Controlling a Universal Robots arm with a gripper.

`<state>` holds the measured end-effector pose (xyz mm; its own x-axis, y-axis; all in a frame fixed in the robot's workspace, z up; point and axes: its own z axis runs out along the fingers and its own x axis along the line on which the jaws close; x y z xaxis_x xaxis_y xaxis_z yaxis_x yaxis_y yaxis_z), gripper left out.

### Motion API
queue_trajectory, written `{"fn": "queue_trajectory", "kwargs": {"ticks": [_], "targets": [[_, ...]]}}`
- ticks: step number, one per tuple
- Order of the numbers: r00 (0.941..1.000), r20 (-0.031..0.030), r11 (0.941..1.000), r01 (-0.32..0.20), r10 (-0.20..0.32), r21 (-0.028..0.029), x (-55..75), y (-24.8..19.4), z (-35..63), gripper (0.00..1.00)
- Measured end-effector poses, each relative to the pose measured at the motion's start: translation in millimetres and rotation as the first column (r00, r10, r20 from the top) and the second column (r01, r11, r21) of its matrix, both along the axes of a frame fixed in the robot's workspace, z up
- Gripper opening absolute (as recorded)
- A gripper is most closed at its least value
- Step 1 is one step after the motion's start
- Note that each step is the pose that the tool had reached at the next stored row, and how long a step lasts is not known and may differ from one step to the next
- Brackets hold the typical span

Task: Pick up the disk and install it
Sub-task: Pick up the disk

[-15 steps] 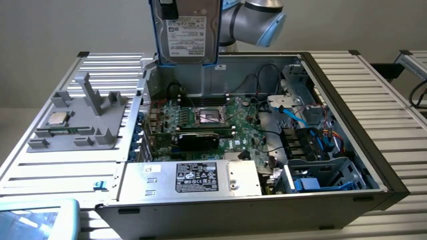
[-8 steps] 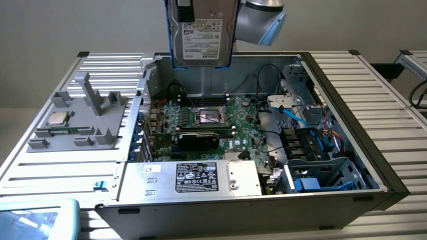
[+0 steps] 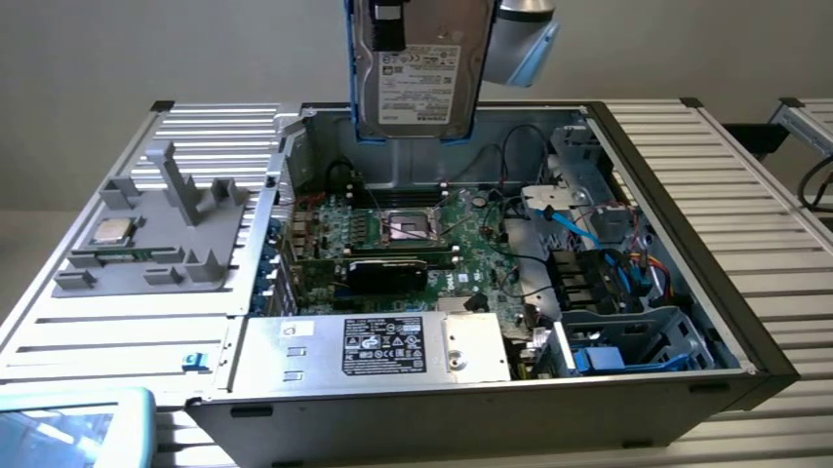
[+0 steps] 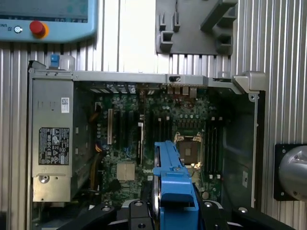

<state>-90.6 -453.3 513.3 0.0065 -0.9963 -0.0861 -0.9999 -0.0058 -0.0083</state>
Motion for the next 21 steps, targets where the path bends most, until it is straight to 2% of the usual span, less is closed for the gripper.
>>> {"fn": "queue_trajectory", "kwargs": {"ticks": [6,11,16,18,21], "targets": [[1.0,-0.0002,1.0,0.0,0.0,0.0,8.2,-11.4,0.0,0.37],[1.0,-0.0001,1.0,0.0,0.0,0.0,15.3,-23.2,0.0,0.37],[1.0,-0.0003,1.0,0.0,0.0,0.0,28.2,-34.8,0.0,0.37],[1.0,-0.0006,1.0,0.0,0.0,-0.0017,34.3,-37.5,0.0,0.37],[1.0,-0.0007,1.0,0.0,0.0,-0.0089,43.0,-40.9,0.0,0.37]]}}
